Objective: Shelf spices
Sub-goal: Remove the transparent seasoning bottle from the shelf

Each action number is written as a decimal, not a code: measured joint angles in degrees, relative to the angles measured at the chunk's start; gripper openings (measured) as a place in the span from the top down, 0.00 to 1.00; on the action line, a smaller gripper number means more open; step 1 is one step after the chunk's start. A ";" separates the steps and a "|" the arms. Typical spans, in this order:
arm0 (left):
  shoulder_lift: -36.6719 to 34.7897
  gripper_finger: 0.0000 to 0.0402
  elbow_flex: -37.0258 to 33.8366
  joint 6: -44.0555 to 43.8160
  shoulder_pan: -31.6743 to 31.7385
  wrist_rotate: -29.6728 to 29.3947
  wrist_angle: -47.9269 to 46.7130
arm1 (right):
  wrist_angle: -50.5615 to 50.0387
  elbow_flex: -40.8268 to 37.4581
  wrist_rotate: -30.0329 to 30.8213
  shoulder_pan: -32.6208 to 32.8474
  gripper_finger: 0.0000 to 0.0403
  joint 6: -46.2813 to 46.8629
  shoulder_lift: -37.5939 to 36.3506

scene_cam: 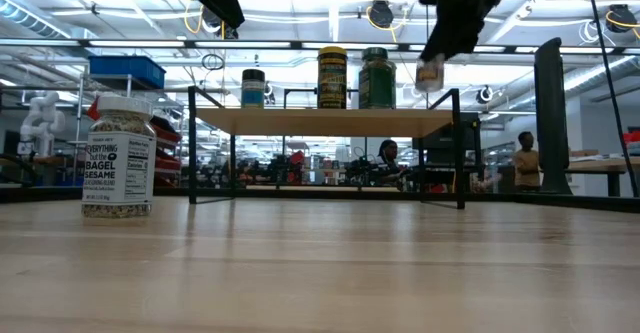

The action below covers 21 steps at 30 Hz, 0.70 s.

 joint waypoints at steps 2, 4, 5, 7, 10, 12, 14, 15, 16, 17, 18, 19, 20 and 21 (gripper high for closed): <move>0.00 0.39 0.00 0.00 -0.02 0.00 0.00 | -0.27 0.00 -1.00 1.36 0.58 1.55 -1.49; 0.00 0.39 0.00 -0.26 -0.01 -0.01 0.00 | -0.85 0.00 -2.43 3.07 0.58 2.95 -3.09; 0.00 0.39 0.00 -0.26 -0.01 0.00 0.02 | -1.29 0.00 -3.80 3.99 0.58 3.64 -3.90; 0.00 0.39 0.00 -0.30 0.01 0.00 0.01 | -2.42 0.00 -5.86 5.91 0.58 5.63 -5.22; 0.00 0.39 0.00 -0.42 -0.01 0.00 0.03 | -4.76 0.00 -6.81 9.70 0.58 9.08 -6.68; 0.00 0.39 0.00 -0.44 -0.02 0.00 0.04 | -6.04 0.00 -6.79 12.52 0.58 11.03 -7.29; 0.00 0.39 0.00 -0.46 -0.01 0.00 0.21 | -6.47 0.00 -6.80 15.36 0.58 12.94 -7.45; 0.00 0.39 0.00 -0.64 -0.01 0.07 0.21 | -6.61 0.00 -6.80 16.78 0.58 13.98 -7.44; 0.00 0.39 0.00 -0.93 -0.01 0.23 0.21 | -6.85 0.00 -6.80 18.28 0.58 15.11 -7.41; 0.00 0.39 0.00 -1.41 0.00 0.35 0.21 | -7.19 0.00 -6.77 19.79 0.58 16.10 -7.41; 0.00 0.39 0.00 -1.81 0.00 0.38 0.21 | -7.48 0.00 -6.77 21.47 0.58 17.01 -7.41; 0.00 0.39 0.00 -1.91 0.00 0.39 0.22 | -7.77 0.00 -6.59 23.02 0.58 17.84 -7.41; 0.00 0.39 0.00 -1.93 0.01 0.39 0.20 | -8.12 0.00 -6.28 24.52 0.58 18.67 -7.39; 0.00 0.39 0.00 -1.95 -0.02 0.39 0.22 | -8.52 0.00 -5.86 26.05 0.58 19.57 -7.39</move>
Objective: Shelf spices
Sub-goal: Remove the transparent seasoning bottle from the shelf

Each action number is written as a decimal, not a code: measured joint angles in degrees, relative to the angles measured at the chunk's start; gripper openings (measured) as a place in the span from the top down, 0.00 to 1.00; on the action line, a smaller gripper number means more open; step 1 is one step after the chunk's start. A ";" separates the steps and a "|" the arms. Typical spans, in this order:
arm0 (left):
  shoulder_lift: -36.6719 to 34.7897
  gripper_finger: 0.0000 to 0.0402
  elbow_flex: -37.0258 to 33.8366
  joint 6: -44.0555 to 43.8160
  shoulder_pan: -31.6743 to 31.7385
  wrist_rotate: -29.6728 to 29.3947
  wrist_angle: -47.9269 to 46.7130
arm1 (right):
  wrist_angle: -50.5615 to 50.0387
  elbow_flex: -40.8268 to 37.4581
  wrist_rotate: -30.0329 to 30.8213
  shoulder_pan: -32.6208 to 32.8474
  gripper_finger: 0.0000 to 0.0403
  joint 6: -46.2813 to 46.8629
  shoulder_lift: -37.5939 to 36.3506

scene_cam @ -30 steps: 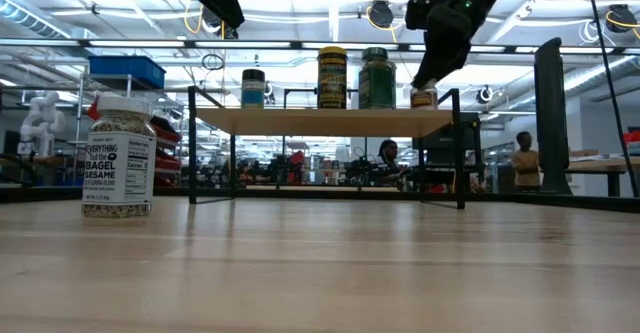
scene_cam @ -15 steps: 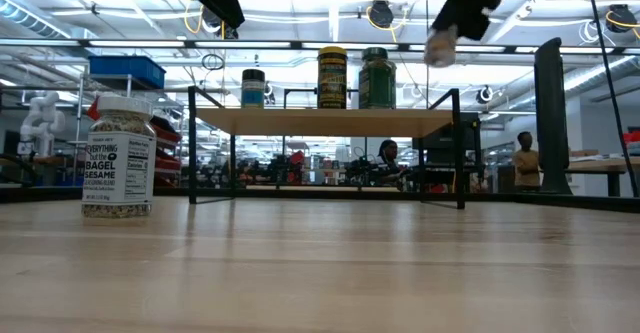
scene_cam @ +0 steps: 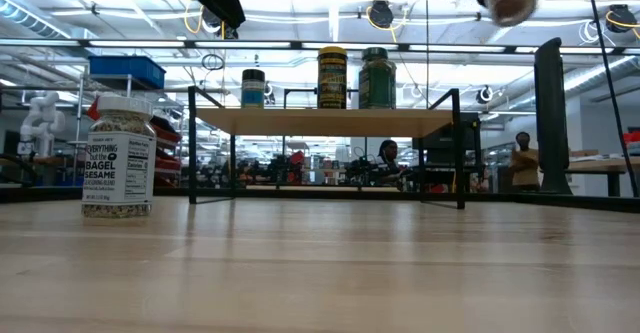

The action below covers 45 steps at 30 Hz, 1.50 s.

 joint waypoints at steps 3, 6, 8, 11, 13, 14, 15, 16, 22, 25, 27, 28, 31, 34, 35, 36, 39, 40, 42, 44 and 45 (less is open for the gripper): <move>0.00 0.39 0.00 -0.02 0.01 0.02 0.00 | -0.28 0.00 3.50 4.48 0.58 2.70 0.00; -0.01 0.39 0.00 -0.17 0.01 0.05 0.01 | -0.97 -0.25 7.79 8.88 0.58 4.51 0.00; -0.02 0.39 0.00 -1.01 -0.02 0.40 0.02 | -0.52 -1.43 10.57 11.46 0.58 4.72 -0.02; 0.00 0.39 0.00 -1.40 -0.02 0.70 0.02 | 1.56 -4.95 15.34 14.88 0.58 4.87 0.00; 0.00 0.39 0.00 -1.42 -0.11 0.71 0.05 | 5.65 -8.30 17.50 16.38 0.58 5.31 0.00; 0.00 0.39 0.00 -1.42 -0.11 0.72 0.14 | 7.99 -10.15 17.91 16.86 0.58 5.44 0.00; 0.00 0.39 0.00 -1.42 -0.11 0.72 0.28 | 10.60 -12.09 18.43 17.31 0.58 5.47 0.00; 0.00 0.39 0.00 -1.42 -0.11 0.72 0.40 | 13.47 -13.92 18.84 17.68 0.58 5.47 0.02; 0.00 0.39 0.00 -1.24 -0.11 0.72 1.63 | 27.46 -23.11 19.34 18.17 0.58 6.19 0.02; 0.00 0.39 0.00 -0.98 -0.11 0.72 1.83 | 30.88 -26.39 21.35 18.17 0.58 6.93 0.29; 0.00 0.39 0.00 -0.98 -0.09 0.72 2.01 | 31.71 -27.98 22.47 18.17 0.58 6.96 0.90; 0.00 0.39 0.00 -0.96 -0.09 0.70 1.99 | 32.20 -28.72 23.06 18.15 0.58 6.98 1.23; 0.00 0.39 0.00 -0.92 -0.09 0.72 1.99 | 35.18 -30.63 23.64 18.08 0.58 6.93 2.56; 0.00 0.39 0.00 -0.29 -0.09 0.70 2.02 | 38.67 -31.63 23.41 18.08 0.58 5.29 4.70; 0.00 0.39 0.00 0.29 -0.09 0.70 2.17 | 39.30 -31.67 23.41 18.08 0.58 4.53 5.55; 0.00 0.39 0.00 0.80 -0.09 0.70 2.62 | 39.93 -31.67 23.41 18.08 0.58 3.75 6.38; 0.00 0.39 0.00 1.60 -0.09 0.70 3.63 | 43.11 -31.67 23.32 17.75 0.58 0.38 9.03; 0.00 0.39 0.00 1.62 -0.09 0.70 3.98 | 43.89 -31.67 23.30 17.57 0.58 -0.80 9.86; 0.00 0.39 0.00 1.64 -0.09 0.70 4.61 | 45.46 -31.67 23.34 17.06 0.58 -2.83 11.64; -0.01 0.39 0.00 1.68 -0.09 0.70 4.55 | 46.58 -31.67 23.28 16.50 0.58 -4.37 13.33; 0.00 0.39 0.00 1.79 -0.09 0.70 4.53 | 47.10 -31.67 23.26 16.21 0.58 -5.08 14.17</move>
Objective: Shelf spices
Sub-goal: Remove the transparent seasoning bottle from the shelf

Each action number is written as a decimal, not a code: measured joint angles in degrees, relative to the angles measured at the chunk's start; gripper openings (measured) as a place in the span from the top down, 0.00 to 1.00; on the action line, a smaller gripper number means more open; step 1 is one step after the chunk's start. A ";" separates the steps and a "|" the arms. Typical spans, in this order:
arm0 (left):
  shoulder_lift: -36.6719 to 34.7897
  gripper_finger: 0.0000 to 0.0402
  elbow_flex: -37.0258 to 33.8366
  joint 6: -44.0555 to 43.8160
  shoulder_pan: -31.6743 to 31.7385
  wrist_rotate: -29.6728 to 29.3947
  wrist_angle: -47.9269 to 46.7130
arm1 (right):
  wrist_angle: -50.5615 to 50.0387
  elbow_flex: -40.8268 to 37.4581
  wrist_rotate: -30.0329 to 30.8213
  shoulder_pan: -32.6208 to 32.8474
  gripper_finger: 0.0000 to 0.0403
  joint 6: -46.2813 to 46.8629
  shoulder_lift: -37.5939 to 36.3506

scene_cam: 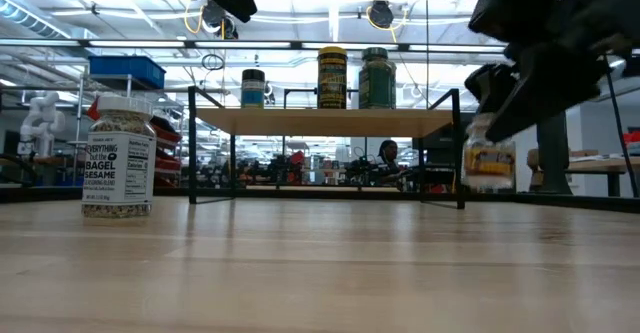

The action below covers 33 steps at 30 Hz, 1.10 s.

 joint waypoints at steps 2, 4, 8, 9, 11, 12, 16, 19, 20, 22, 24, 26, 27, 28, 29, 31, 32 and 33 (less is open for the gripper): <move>0.00 0.39 0.00 0.33 0.00 0.00 -0.01 | 1.06 0.00 -0.21 -0.38 0.58 -0.92 1.49; 0.00 0.39 0.00 0.33 0.00 0.00 -0.03 | 1.21 0.00 -0.21 -0.75 0.58 -1.49 2.75; -0.01 0.39 0.00 1.15 0.00 0.00 -0.03 | 1.40 0.00 -0.25 -1.47 0.58 -1.74 4.60; 0.00 0.39 0.00 1.34 0.00 -0.01 -0.05 | 1.64 0.00 -0.23 -1.64 0.58 -1.75 4.95; 0.00 0.39 0.00 1.36 0.00 0.00 -0.05 | 1.73 0.00 -0.27 -1.99 0.58 -1.75 5.35; 0.00 0.39 0.00 1.36 0.00 -0.02 -0.05 | 1.91 0.00 -0.34 -2.21 0.58 -1.80 5.54; 0.00 0.39 0.00 1.38 0.00 -0.02 -0.08 | 2.69 0.00 -1.62 -3.07 0.58 -2.80 6.25; 0.00 0.39 0.00 1.36 0.00 -0.02 -0.08 | 3.20 0.00 -1.78 -3.76 0.58 -2.82 6.72; 0.00 0.39 0.00 1.36 0.00 -0.02 -0.07 | 3.11 0.00 -1.77 -3.83 0.58 -2.82 6.84; 0.00 0.39 0.00 1.36 0.00 0.00 -0.07 | 3.11 0.00 -1.73 -3.90 0.58 -2.82 6.90; 0.00 0.39 0.00 1.36 0.00 -0.02 -0.08 | 3.20 0.00 -1.75 -3.90 0.58 -2.58 6.90; 0.00 0.39 0.00 1.36 0.00 -0.01 -0.08 | 3.63 0.00 -1.78 -3.88 0.58 -1.45 6.90; 0.00 0.39 0.00 1.37 0.00 -0.02 -0.09 | 3.84 0.00 -1.83 -3.88 0.57 -0.99 6.90; -0.01 0.39 0.00 1.37 0.00 -0.01 -0.15 | 3.79 0.00 -2.09 -3.88 0.56 -0.73 6.90; 0.00 0.39 0.00 1.36 0.00 -0.02 -0.23 | 3.53 0.00 -2.50 -3.88 0.55 -0.54 6.90; 0.00 0.39 0.00 1.36 0.00 -0.02 -0.27 | 2.94 0.00 -2.64 -3.88 0.51 0.04 6.90; 0.00 0.39 0.00 1.36 0.00 -0.02 -0.27 | 2.73 0.00 -2.64 -3.88 0.48 0.05 6.90; 0.00 0.39 0.00 1.38 0.00 -0.01 -0.27 | 2.45 0.00 -2.65 -3.88 0.46 0.04 6.88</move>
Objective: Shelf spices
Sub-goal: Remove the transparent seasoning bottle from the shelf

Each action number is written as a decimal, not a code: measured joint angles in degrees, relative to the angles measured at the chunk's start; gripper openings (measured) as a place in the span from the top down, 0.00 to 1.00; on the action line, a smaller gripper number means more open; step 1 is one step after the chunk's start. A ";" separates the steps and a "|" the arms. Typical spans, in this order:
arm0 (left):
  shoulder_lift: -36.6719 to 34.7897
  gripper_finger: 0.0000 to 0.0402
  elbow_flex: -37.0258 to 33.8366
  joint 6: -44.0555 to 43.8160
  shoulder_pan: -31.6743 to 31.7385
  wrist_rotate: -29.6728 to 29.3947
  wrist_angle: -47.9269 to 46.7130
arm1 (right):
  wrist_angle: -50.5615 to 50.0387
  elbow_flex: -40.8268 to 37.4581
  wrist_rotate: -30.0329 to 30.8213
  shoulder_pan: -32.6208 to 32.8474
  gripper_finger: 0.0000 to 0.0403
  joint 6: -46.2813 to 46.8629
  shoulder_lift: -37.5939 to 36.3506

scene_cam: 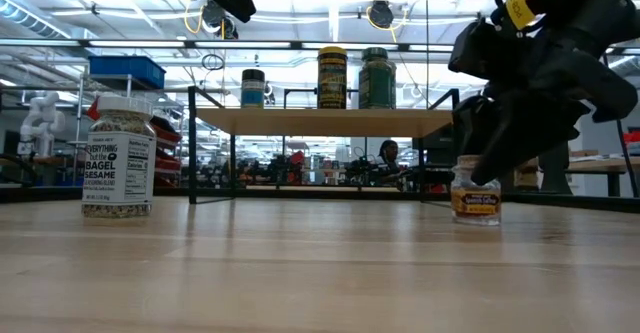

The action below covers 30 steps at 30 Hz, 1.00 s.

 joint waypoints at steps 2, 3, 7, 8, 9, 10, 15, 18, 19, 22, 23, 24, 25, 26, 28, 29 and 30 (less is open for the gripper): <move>0.00 0.39 0.00 -0.01 0.00 -0.01 0.00 | -0.29 0.00 0.00 0.00 0.43 -0.02 0.00; 0.00 0.39 0.00 -0.02 0.00 -0.01 0.01 | -0.23 0.00 0.00 0.00 0.42 -0.08 0.00; 0.00 0.39 0.00 -0.02 0.00 -0.01 0.02 | -0.33 0.00 0.02 0.00 0.40 -1.32 -0.51; 0.00 0.39 0.00 -0.02 0.00 -0.01 0.04 | -0.37 0.00 0.01 0.00 0.40 -1.87 -0.84; 0.00 0.39 0.00 -0.04 0.00 -0.01 0.06 | -0.42 0.00 0.02 0.00 0.40 -2.42 -1.20; 0.00 0.39 0.00 -0.04 0.00 -0.01 0.16 | -0.37 0.00 0.02 0.00 0.40 -2.67 -1.57; 0.00 0.39 0.00 0.16 0.00 -0.01 0.24 | -0.61 0.00 0.00 0.00 0.39 -1.43 -4.61; 0.00 0.39 0.00 0.46 0.00 -0.13 0.36 | -1.31 0.02 0.00 0.03 0.38 -0.47 -6.83; 0.00 0.39 0.00 0.50 0.00 -0.65 0.50 | -2.04 0.02 0.00 0.12 0.37 -0.19 -7.62; 0.00 0.39 0.00 1.39 0.00 -1.62 2.03 | -3.88 0.02 -0.03 0.17 0.36 0.57 -9.96; 0.00 0.39 0.00 1.65 0.00 -1.71 2.58 | -4.59 0.02 -0.02 0.17 0.35 1.06 -10.70; 0.00 0.39 0.00 1.90 0.00 -1.71 3.03 | -5.20 0.02 -0.01 0.17 0.35 1.58 -11.44; 0.00 0.39 0.00 1.95 0.00 -1.71 3.53 | -5.68 0.02 -0.01 0.17 0.35 1.91 -12.20; 0.00 0.39 0.00 1.97 0.00 -1.71 3.92 | -6.25 0.02 0.00 0.17 0.35 2.40 -12.94; 0.00 0.39 0.00 2.25 0.11 -1.89 3.98 | -7.27 0.02 0.00 0.17 0.36 3.74 -14.44; 0.00 0.39 0.00 3.10 0.13 -2.16 4.36 | -7.63 0.02 0.00 0.17 0.36 4.39 -15.14; 0.00 0.39 0.00 3.46 0.13 -2.50 4.67 | -8.06 0.02 0.00 0.17 0.36 5.04 -15.86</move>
